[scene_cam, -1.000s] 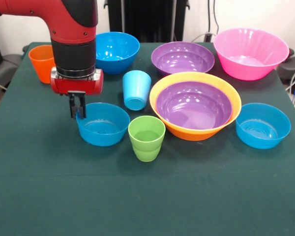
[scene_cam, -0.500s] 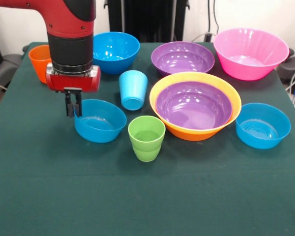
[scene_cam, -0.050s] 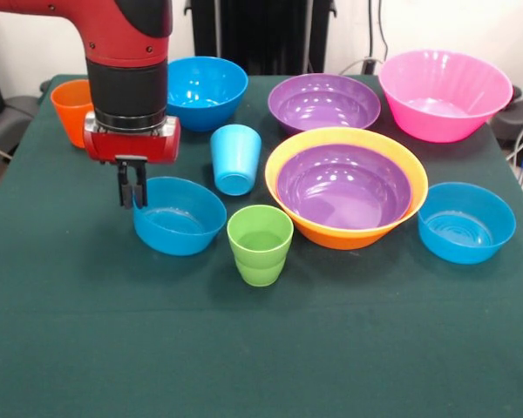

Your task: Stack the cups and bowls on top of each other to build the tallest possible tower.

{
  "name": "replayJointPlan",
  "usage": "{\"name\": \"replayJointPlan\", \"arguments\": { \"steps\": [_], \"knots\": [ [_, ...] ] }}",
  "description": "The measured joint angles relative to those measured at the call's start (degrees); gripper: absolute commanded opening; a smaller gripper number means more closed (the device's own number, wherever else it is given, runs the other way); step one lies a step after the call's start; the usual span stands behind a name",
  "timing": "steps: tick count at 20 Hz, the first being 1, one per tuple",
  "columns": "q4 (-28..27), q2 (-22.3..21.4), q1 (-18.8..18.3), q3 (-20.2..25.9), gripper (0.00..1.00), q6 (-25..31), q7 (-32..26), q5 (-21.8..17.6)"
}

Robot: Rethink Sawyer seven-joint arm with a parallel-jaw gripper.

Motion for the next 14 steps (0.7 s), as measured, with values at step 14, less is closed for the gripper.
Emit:
{"name": "replayJointPlan", "arguments": {
  "steps": [14],
  "knots": [
    [0.0, -0.14, 0.14, 0.02, 0.0, 3.25, -0.01, -0.01]
  ]
}}
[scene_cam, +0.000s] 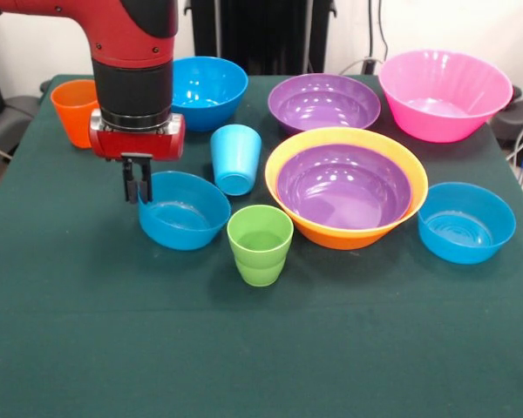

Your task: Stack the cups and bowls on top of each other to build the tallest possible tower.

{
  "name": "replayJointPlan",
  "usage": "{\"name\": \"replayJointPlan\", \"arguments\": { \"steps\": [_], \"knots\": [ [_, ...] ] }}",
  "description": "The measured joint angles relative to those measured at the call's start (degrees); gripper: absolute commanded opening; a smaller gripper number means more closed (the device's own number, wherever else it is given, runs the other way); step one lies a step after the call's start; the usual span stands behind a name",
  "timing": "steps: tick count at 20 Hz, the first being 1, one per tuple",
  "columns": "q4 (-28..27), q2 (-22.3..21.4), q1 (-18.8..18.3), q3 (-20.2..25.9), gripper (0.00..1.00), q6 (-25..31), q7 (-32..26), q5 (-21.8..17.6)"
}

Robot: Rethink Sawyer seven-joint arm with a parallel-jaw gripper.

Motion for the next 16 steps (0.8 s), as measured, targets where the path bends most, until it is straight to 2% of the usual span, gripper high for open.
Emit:
{"name": "replayJointPlan", "arguments": {
  "steps": [16],
  "knots": [
    [-0.17, -0.19, -3.82, 0.97, 0.0, 5.39, -3.0, -1.96]
  ]
}}
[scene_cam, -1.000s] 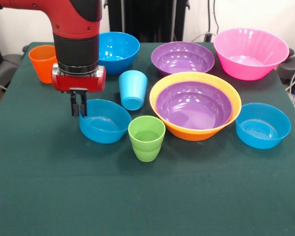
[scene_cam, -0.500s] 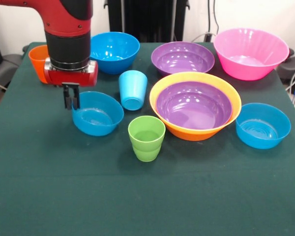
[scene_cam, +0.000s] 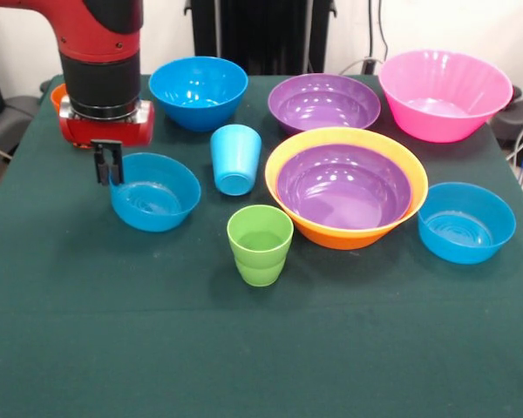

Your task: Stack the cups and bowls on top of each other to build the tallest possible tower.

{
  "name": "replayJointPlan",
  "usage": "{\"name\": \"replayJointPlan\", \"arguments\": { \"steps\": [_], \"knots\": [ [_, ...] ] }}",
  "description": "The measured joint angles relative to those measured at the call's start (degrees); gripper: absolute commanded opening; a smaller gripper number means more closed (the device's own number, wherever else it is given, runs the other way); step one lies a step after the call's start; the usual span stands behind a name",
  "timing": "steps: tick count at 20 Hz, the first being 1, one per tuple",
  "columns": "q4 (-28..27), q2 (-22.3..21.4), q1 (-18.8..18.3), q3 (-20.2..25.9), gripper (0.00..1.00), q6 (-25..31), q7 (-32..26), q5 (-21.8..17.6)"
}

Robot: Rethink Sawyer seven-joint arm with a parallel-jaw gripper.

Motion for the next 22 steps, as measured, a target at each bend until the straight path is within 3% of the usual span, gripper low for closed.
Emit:
{"name": "replayJointPlan", "arguments": {
  "steps": [11, 22],
  "knots": [
    [-2.01, 0.55, -4.32, 2.61, 0.0, 0.57, -7.64, -2.01],
    [-4.6, 1.75, -4.83, 3.26, 0.0, 0.58, -10.7, -2.14]
  ]
}}
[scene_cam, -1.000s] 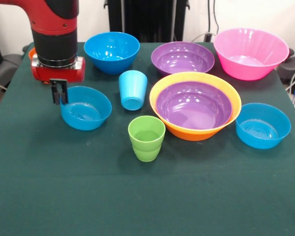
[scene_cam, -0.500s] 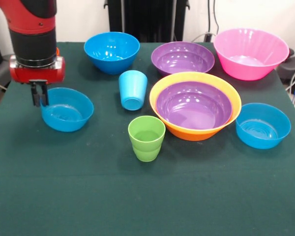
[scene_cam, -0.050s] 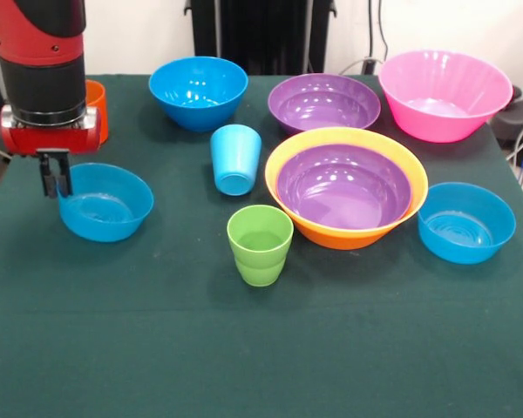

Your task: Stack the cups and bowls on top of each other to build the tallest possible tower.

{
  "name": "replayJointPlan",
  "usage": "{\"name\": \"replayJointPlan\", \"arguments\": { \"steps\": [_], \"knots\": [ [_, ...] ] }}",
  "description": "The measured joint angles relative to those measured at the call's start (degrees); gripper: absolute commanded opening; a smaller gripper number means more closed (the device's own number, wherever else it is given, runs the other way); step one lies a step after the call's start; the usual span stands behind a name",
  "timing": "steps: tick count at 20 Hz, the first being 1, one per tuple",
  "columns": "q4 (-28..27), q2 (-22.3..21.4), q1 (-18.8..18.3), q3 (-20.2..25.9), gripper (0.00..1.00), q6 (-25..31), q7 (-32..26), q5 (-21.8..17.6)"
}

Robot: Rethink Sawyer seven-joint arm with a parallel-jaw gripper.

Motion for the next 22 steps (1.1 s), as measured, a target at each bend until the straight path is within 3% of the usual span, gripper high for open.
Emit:
{"name": "replayJointPlan", "arguments": {
  "steps": [5, 6, 22],
  "knots": [
    [-0.1, 0.11, 0.01, 0.05, 0.0, 0.0, 0.0, 0.0],
    [-0.19, 0.1, 0.01, 0.06, 1.0, 0.01, 0.0, 0.0],
    [-0.31, -0.17, 1.14, 0.23, 1.0, 0.43, 0.0, -0.01]
  ]
}}
